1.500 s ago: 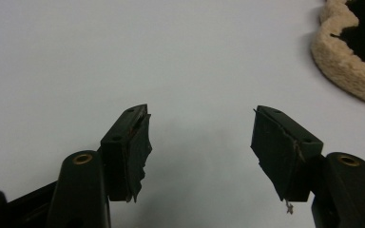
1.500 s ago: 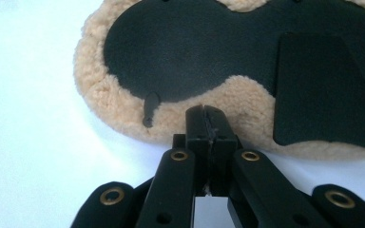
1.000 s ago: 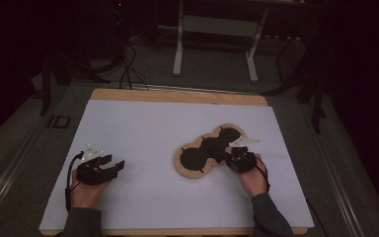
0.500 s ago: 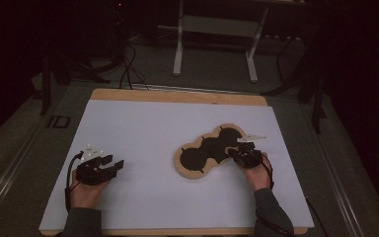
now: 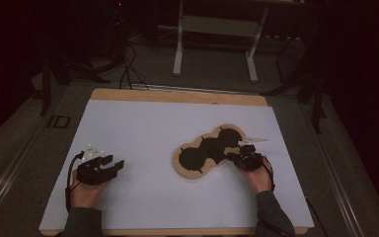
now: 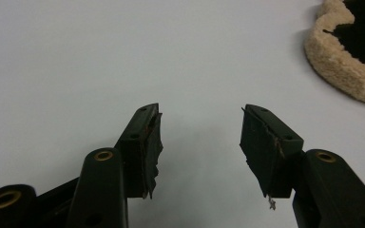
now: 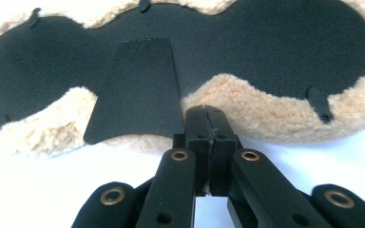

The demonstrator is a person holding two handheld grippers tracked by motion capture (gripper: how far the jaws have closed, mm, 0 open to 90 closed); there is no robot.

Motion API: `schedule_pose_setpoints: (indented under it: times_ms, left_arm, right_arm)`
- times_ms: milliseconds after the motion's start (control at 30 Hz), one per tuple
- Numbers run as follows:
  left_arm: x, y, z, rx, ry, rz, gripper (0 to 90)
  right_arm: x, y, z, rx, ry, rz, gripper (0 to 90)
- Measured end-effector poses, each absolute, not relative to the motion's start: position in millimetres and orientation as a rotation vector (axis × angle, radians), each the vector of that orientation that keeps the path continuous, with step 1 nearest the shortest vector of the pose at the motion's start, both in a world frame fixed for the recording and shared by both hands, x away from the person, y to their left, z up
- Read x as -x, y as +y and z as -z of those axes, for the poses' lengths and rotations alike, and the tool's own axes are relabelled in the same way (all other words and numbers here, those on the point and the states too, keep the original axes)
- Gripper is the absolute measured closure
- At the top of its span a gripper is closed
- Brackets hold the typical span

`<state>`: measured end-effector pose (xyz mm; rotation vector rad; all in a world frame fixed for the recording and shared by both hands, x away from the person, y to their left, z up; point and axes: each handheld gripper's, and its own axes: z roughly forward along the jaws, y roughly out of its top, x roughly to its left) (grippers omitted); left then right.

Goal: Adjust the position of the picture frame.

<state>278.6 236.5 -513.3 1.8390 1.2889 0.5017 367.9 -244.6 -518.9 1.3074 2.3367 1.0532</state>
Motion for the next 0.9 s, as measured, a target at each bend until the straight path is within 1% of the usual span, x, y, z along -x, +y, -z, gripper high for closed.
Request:
schedule_pose_setpoints:
  times_ms: [233,533,900]
  left_arm:
    - [-279.0,236.5,513.5,-1.836,1.286,-0.507,48.2]
    - [-280.2,236.2,513.4,-1.832,1.300,-0.502,48.6]
    - [-282.4,230.6,513.9,-1.851,1.299,-0.508,46.8]
  right_arm:
    - [-362.0,-232.2,519.2,-1.272,2.382,-1.087,90.0]
    - [-350.2,-206.1,519.8,-1.186,2.453,-1.112,90.0]
    - [-339.0,-175.7,519.8,-1.064,2.528,-1.106,90.0]
